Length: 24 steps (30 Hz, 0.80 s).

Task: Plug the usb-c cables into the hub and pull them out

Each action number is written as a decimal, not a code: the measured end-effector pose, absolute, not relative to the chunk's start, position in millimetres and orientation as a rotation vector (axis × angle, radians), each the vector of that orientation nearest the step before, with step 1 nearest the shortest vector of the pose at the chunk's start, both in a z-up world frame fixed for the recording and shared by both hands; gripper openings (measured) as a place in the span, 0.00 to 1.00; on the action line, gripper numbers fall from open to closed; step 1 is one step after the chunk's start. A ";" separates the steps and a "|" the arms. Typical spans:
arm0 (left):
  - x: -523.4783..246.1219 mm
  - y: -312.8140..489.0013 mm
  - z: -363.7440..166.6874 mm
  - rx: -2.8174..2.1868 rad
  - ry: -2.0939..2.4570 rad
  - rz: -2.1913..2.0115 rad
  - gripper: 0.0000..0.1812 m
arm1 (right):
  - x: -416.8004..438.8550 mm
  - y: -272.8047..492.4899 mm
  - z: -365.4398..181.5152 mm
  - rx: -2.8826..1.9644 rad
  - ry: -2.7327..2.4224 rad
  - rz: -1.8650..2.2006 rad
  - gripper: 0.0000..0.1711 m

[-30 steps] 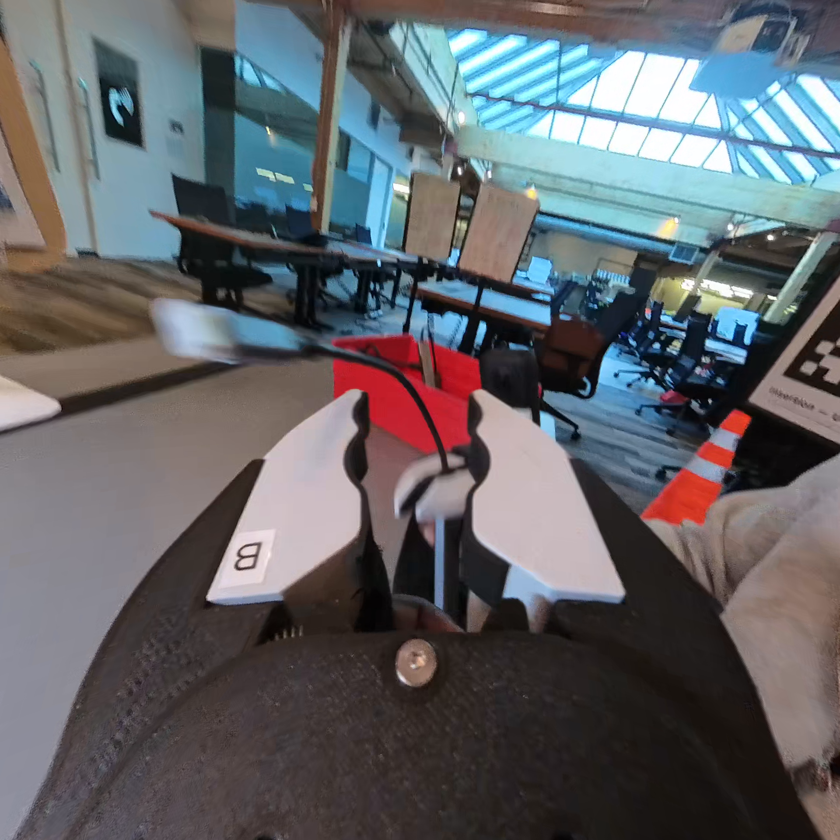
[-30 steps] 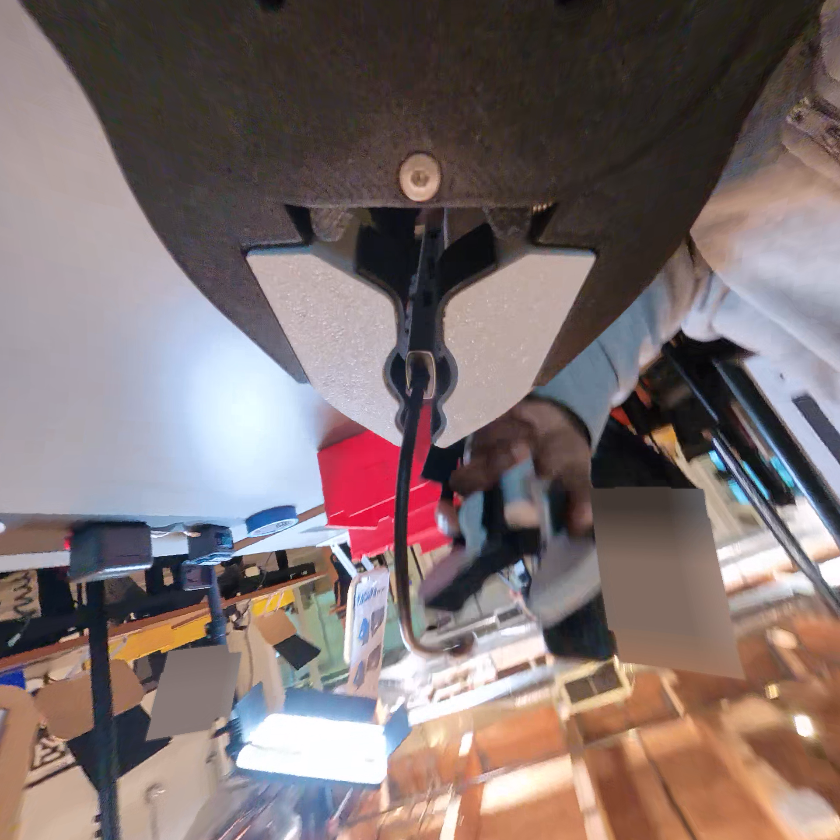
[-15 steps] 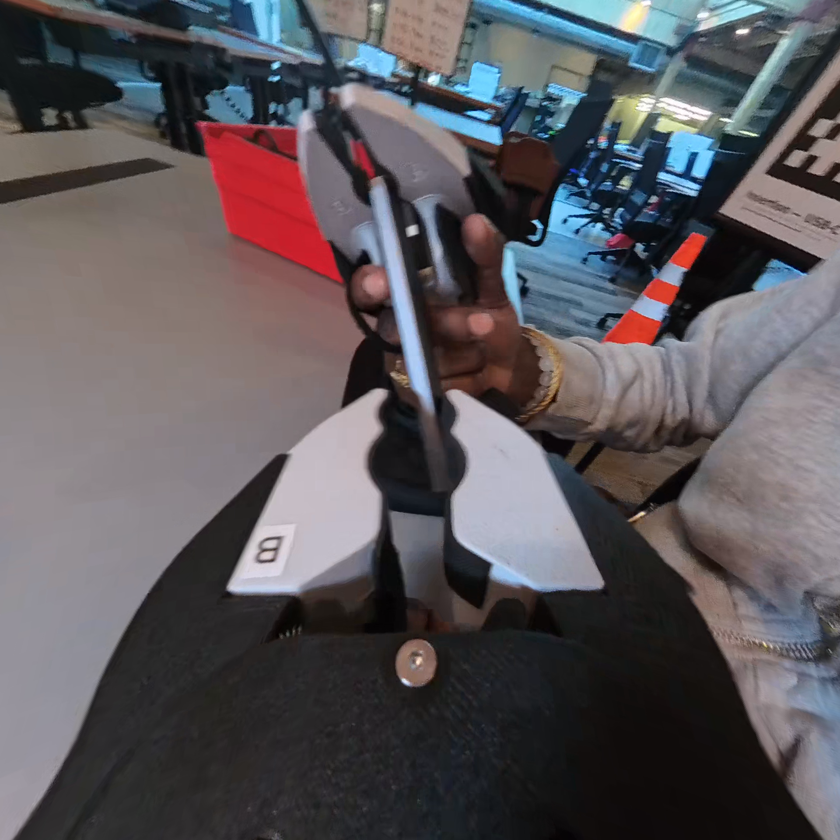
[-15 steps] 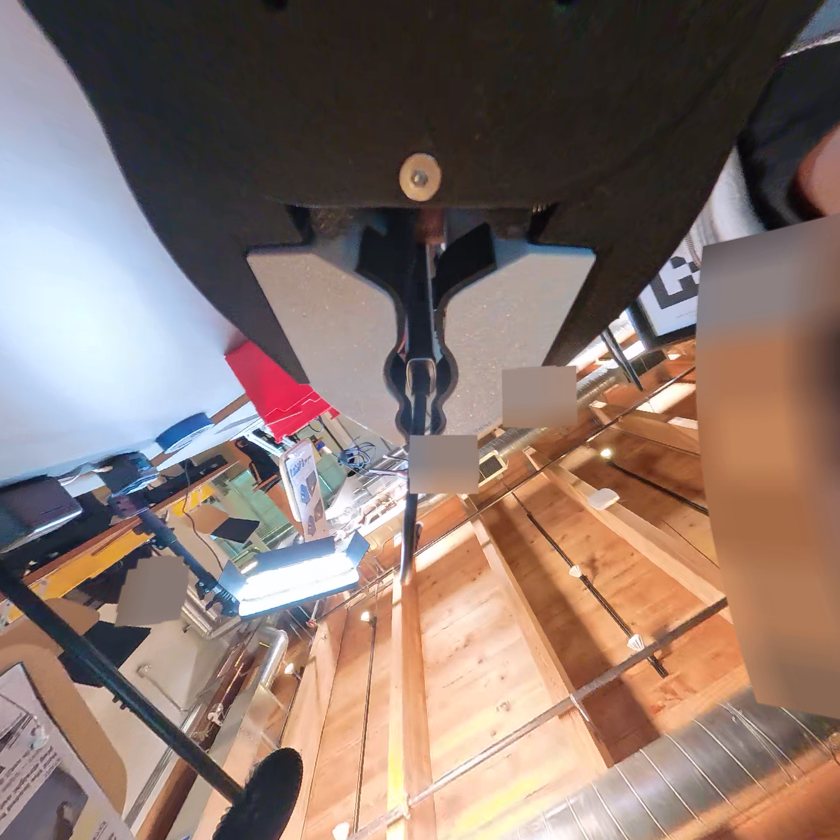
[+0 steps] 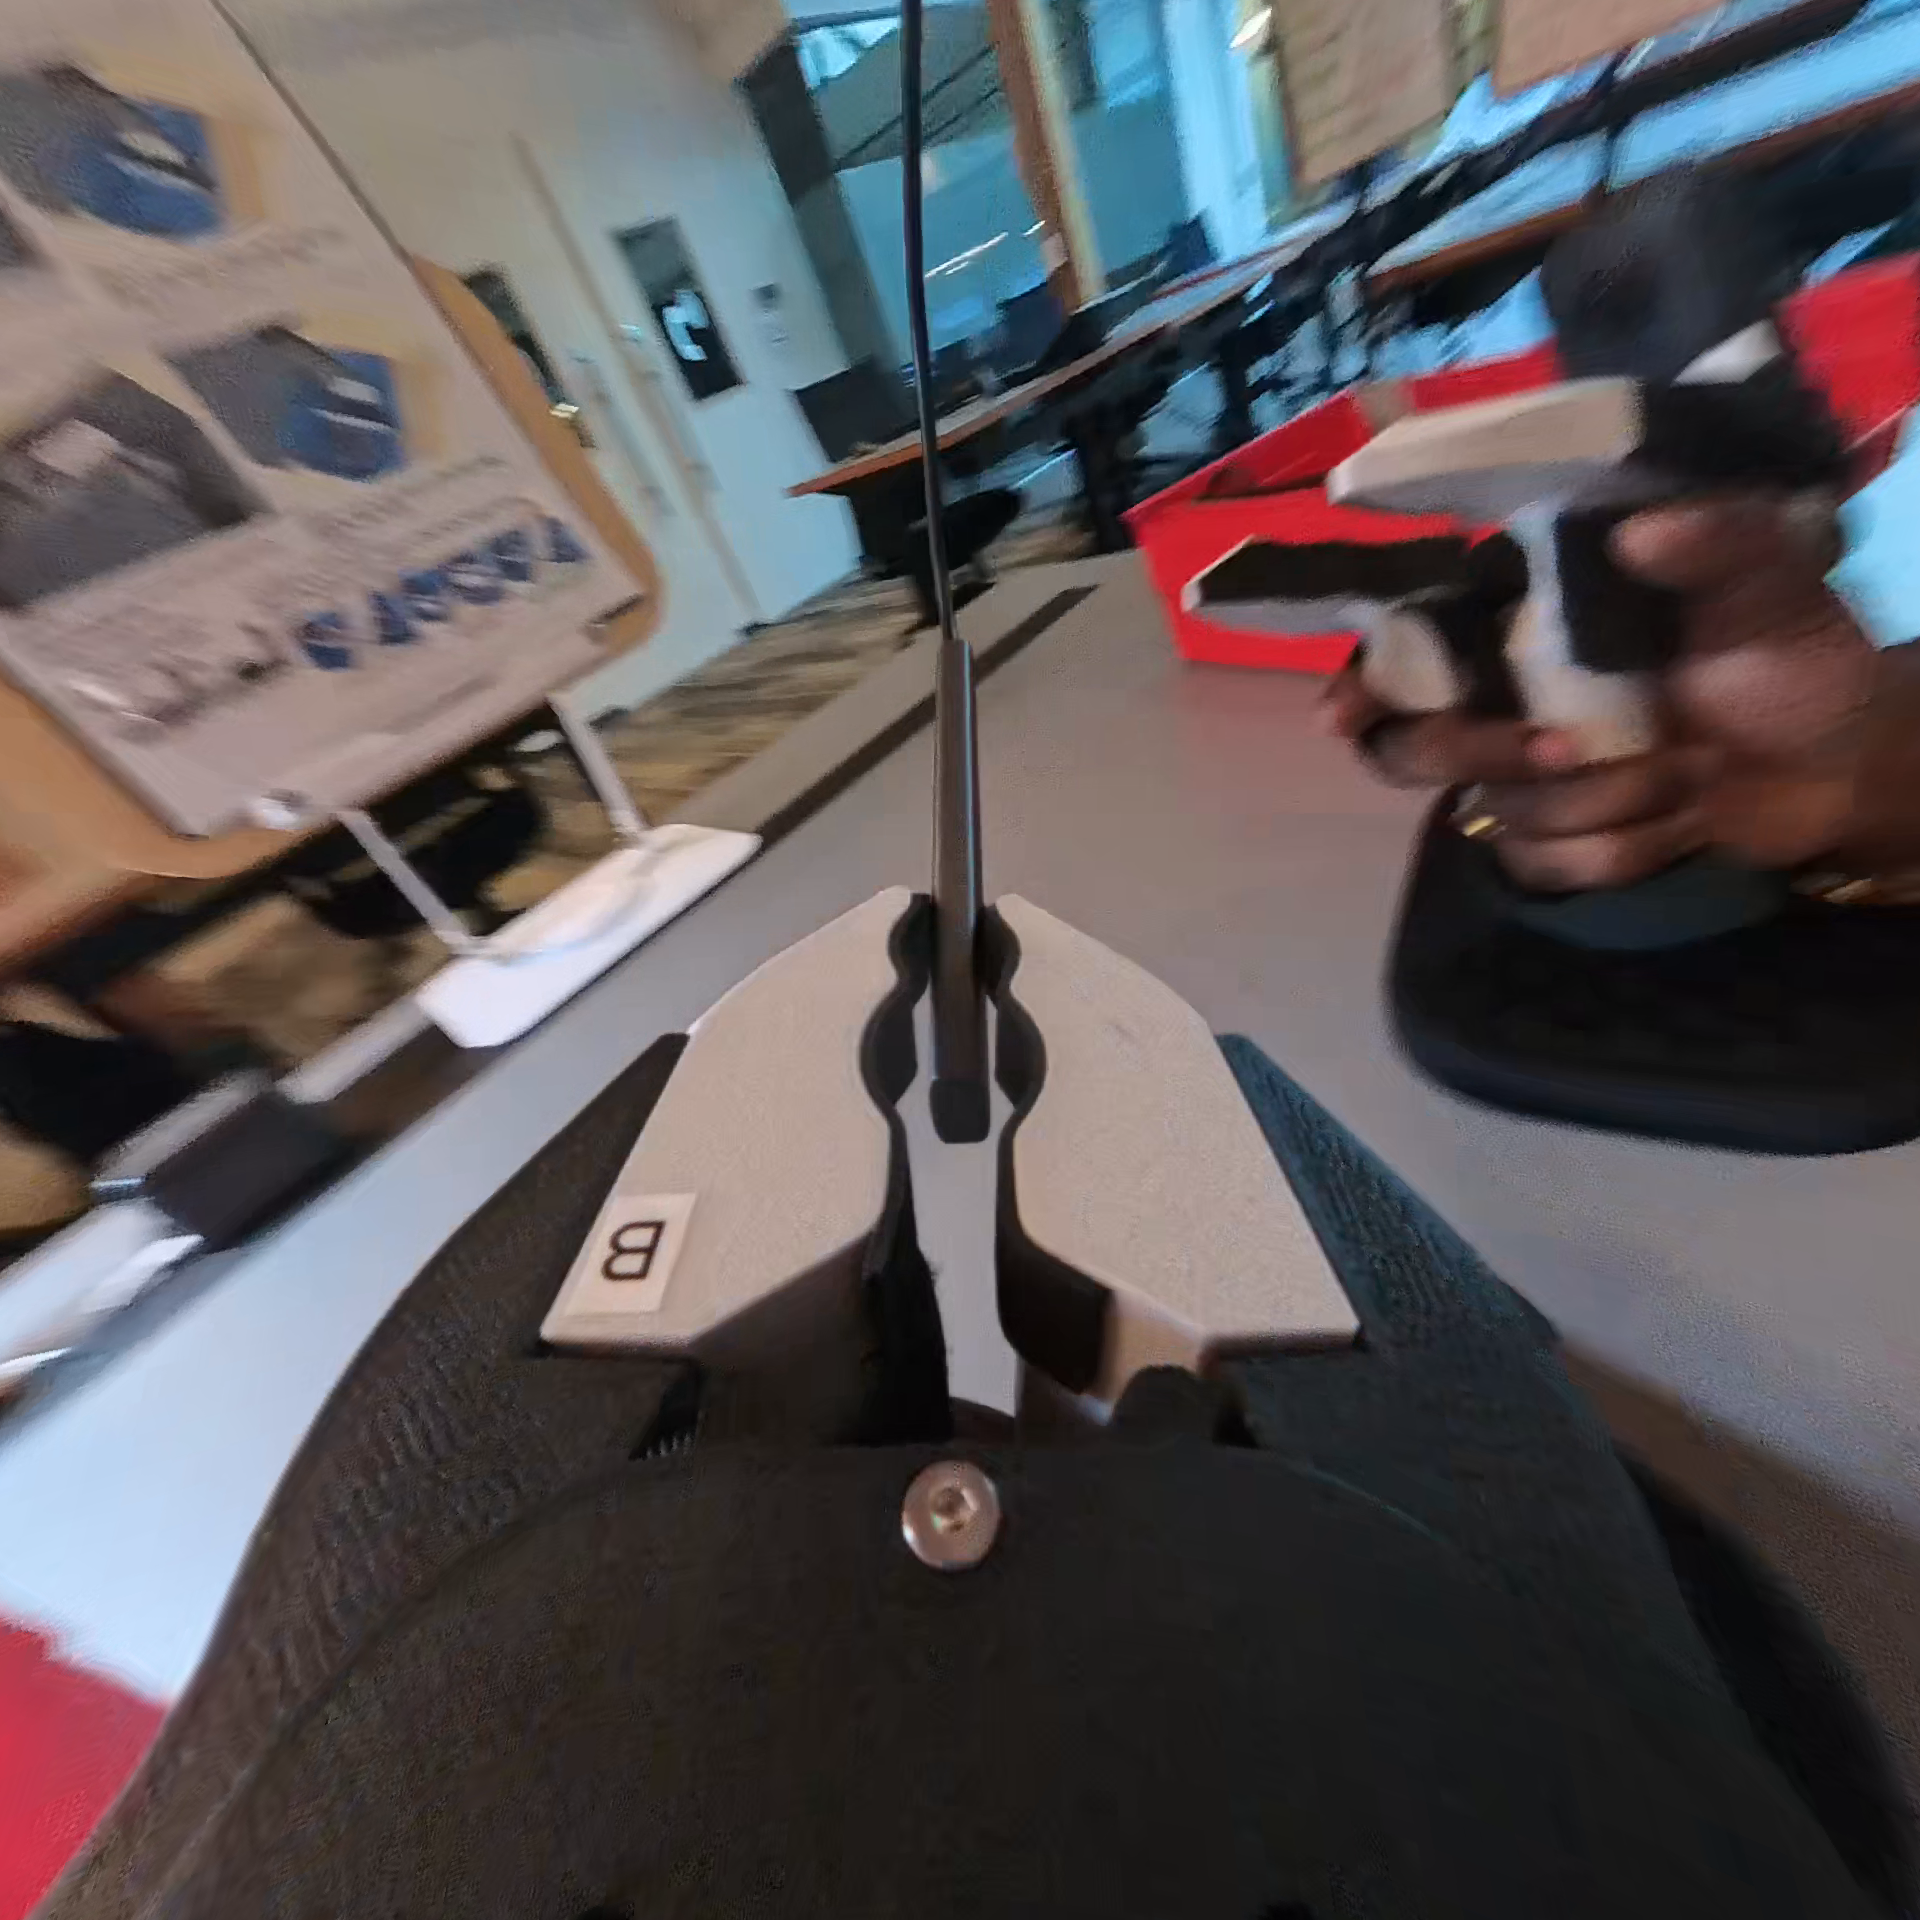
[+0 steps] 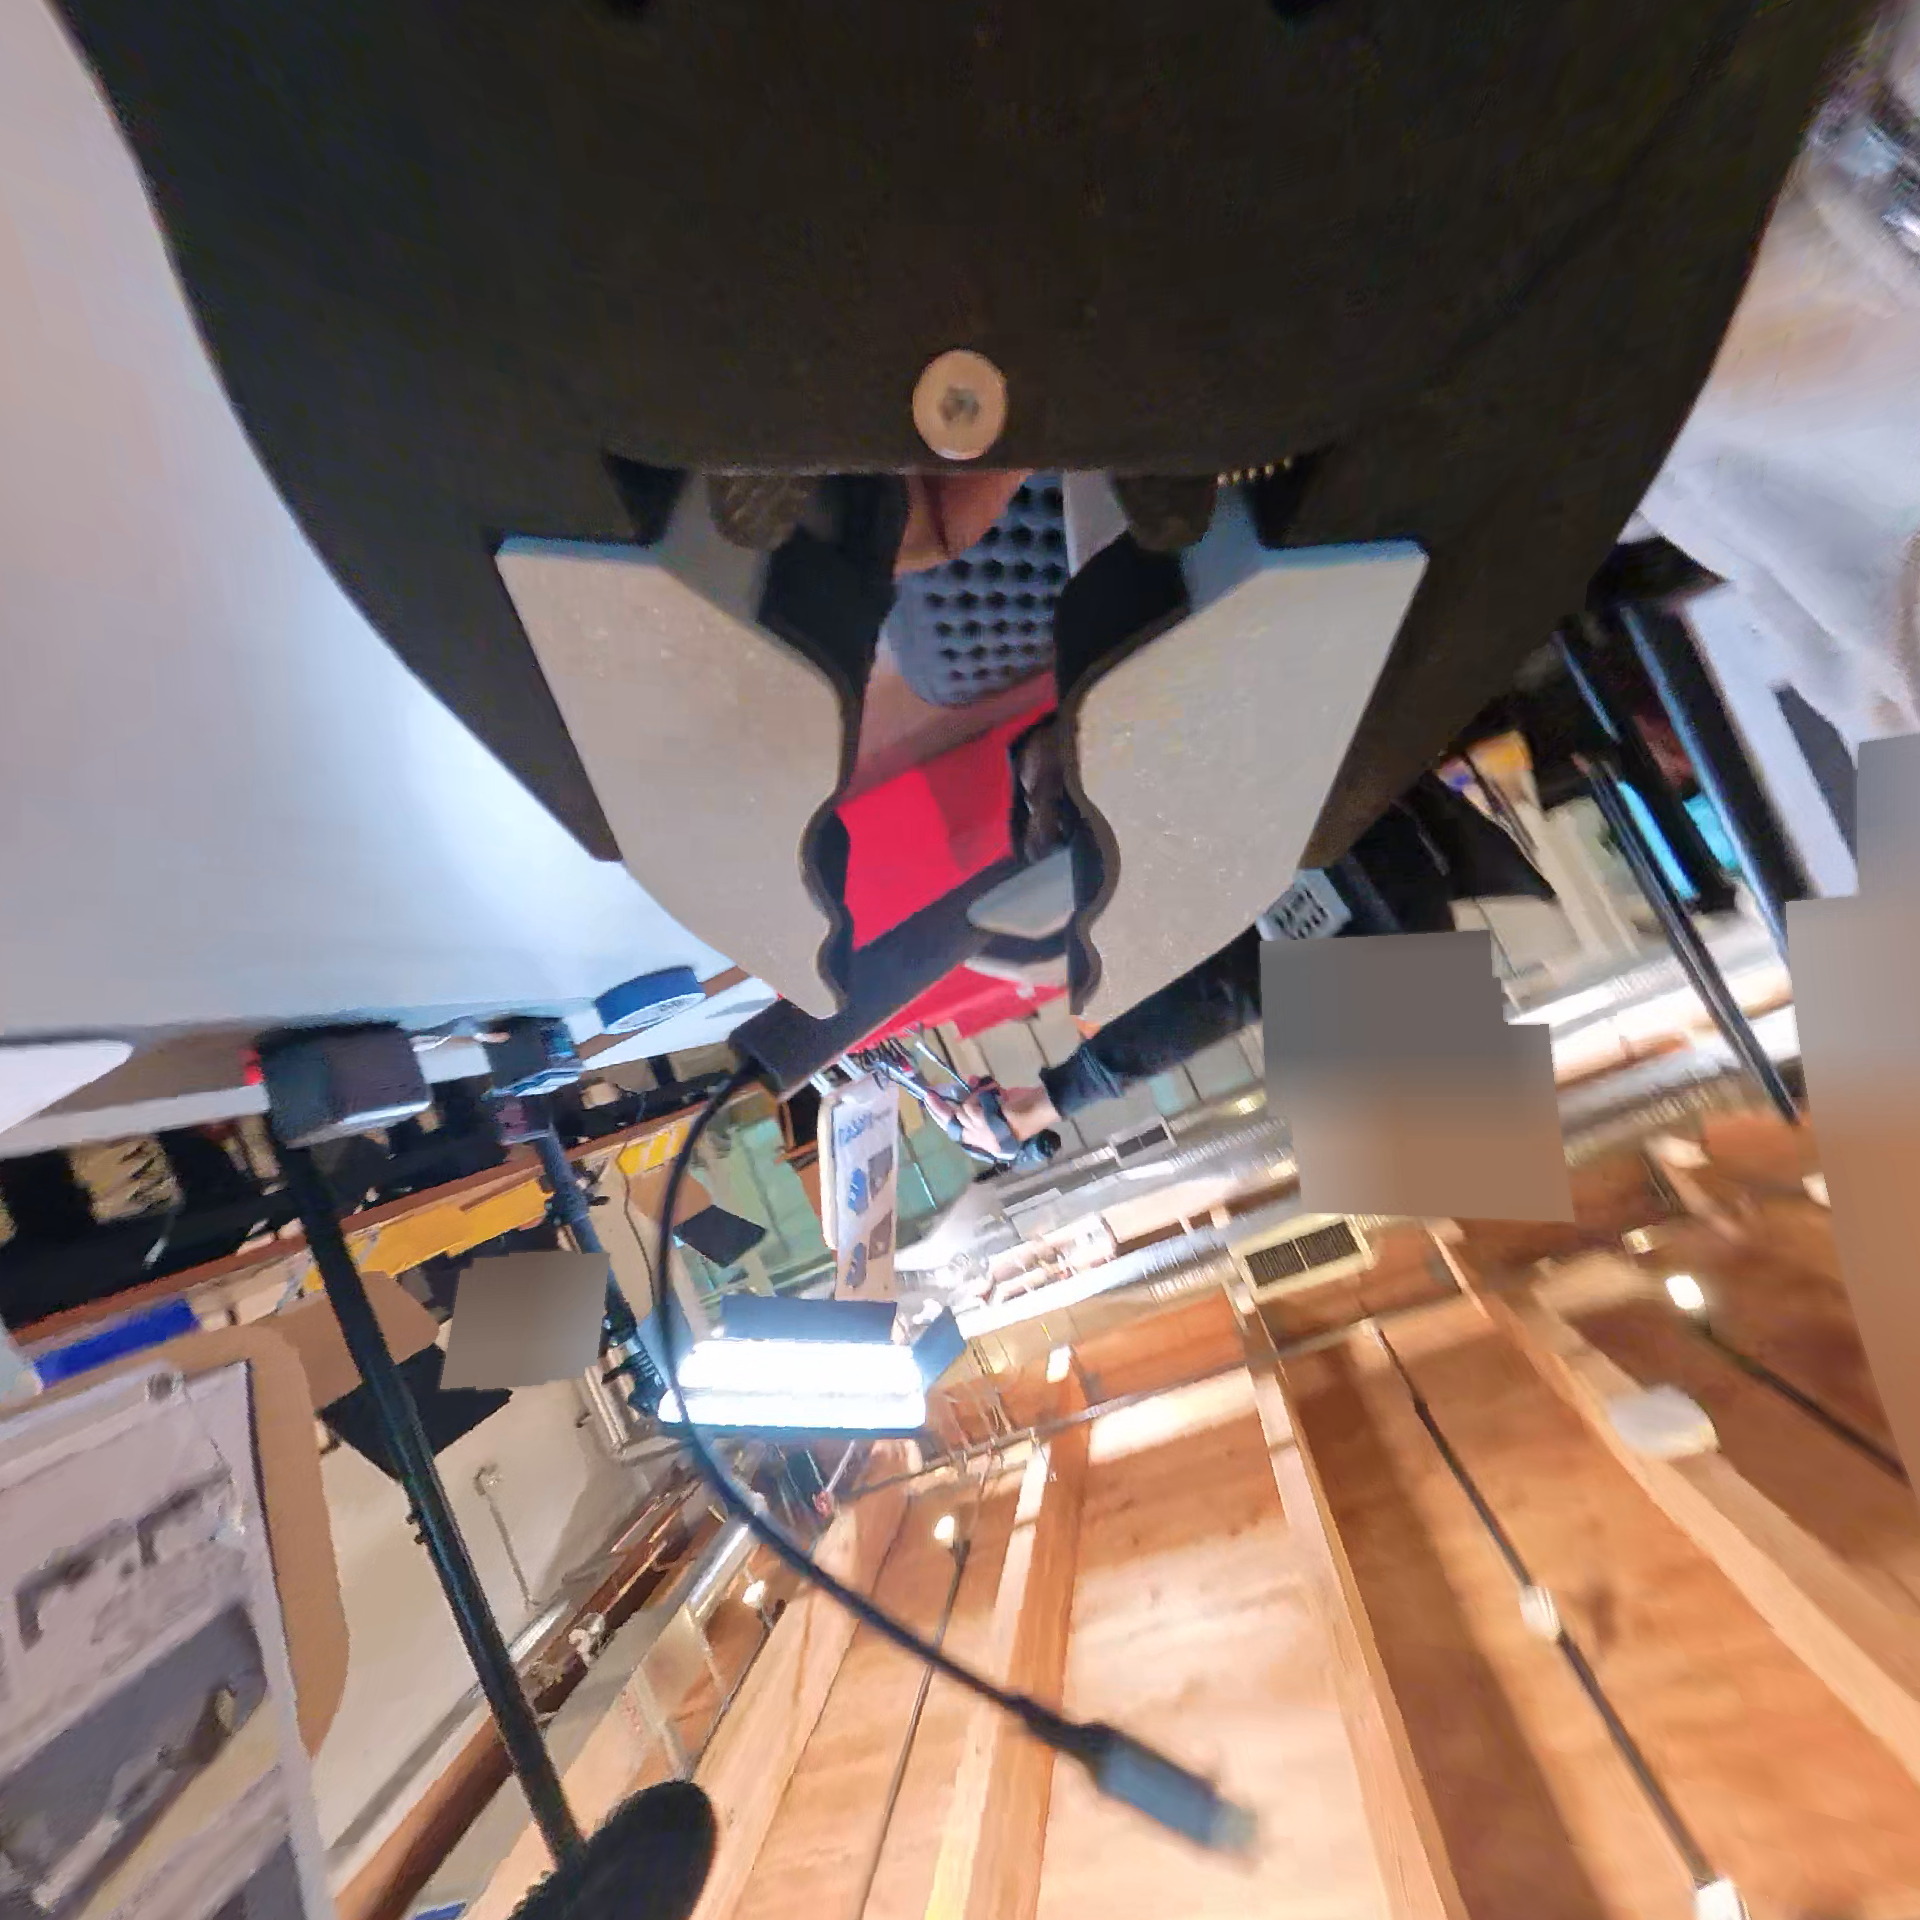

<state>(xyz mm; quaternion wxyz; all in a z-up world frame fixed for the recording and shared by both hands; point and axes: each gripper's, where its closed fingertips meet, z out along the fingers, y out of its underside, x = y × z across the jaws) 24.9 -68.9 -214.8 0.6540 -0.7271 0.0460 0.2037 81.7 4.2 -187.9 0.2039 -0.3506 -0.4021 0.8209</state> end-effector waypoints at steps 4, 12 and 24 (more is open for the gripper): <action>15.9 -78.2 -215.3 -1.684 0.251 0.807 0.06 | 90.2 -23.2 -192.5 -0.708 -1.388 1.841 0.21; 56.4 -62.5 -234.0 -1.796 0.805 1.216 0.06 | 81.8 -41.1 -217.6 -0.150 -1.620 0.581 0.24; 116.2 -64.4 -145.3 -1.237 0.198 0.058 0.27 | 107.7 -29.5 -135.0 -0.509 -1.252 1.832 0.06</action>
